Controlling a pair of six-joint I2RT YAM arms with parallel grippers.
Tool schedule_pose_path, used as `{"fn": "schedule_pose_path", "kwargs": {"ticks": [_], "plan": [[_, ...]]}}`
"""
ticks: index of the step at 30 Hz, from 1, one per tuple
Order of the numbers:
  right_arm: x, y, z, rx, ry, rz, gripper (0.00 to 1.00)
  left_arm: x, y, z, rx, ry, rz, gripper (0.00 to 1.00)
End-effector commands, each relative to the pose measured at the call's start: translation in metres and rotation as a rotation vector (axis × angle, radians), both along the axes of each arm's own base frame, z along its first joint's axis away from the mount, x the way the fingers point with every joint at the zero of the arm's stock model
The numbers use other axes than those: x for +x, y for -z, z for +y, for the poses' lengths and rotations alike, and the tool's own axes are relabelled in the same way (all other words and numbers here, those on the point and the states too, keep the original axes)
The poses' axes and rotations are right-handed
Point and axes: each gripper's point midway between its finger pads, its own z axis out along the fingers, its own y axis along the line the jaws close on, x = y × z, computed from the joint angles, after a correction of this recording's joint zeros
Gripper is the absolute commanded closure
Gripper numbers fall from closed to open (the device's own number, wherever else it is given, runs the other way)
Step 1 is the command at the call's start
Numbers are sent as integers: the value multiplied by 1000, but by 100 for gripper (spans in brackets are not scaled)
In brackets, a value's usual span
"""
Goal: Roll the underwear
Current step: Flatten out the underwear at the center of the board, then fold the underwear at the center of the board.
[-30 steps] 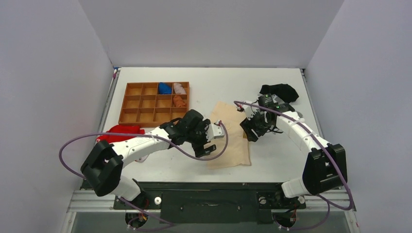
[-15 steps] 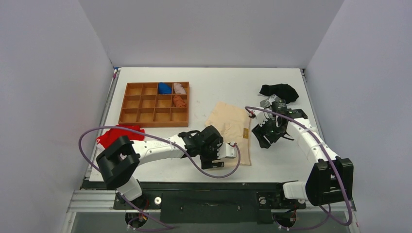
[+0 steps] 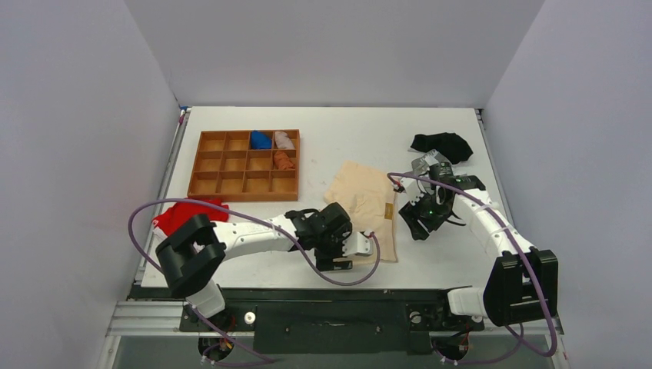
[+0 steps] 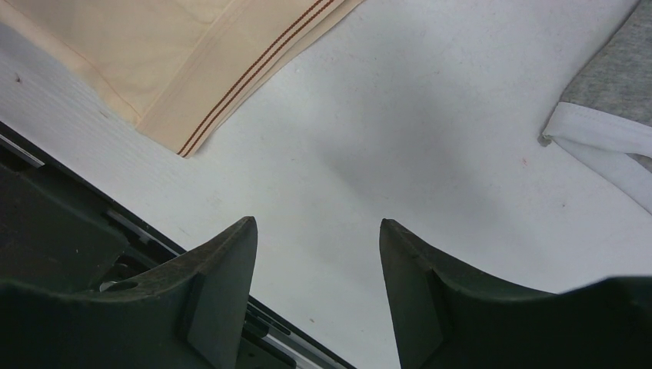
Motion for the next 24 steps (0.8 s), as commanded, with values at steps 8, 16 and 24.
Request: {"fn": "schedule_pose_path", "kwargs": {"ticks": [8, 16, 24], "plan": [[5, 2, 5, 30, 2, -11, 44, -14, 12, -1, 54, 49, 10, 33], [5, 1, 3, 22, 4, -19, 44, -9, 24, 3, 101, 30, -6, 57], [8, -3, 8, 49, 8, -22, 44, -11, 24, 4, 108, 30, 10, 81]]}}
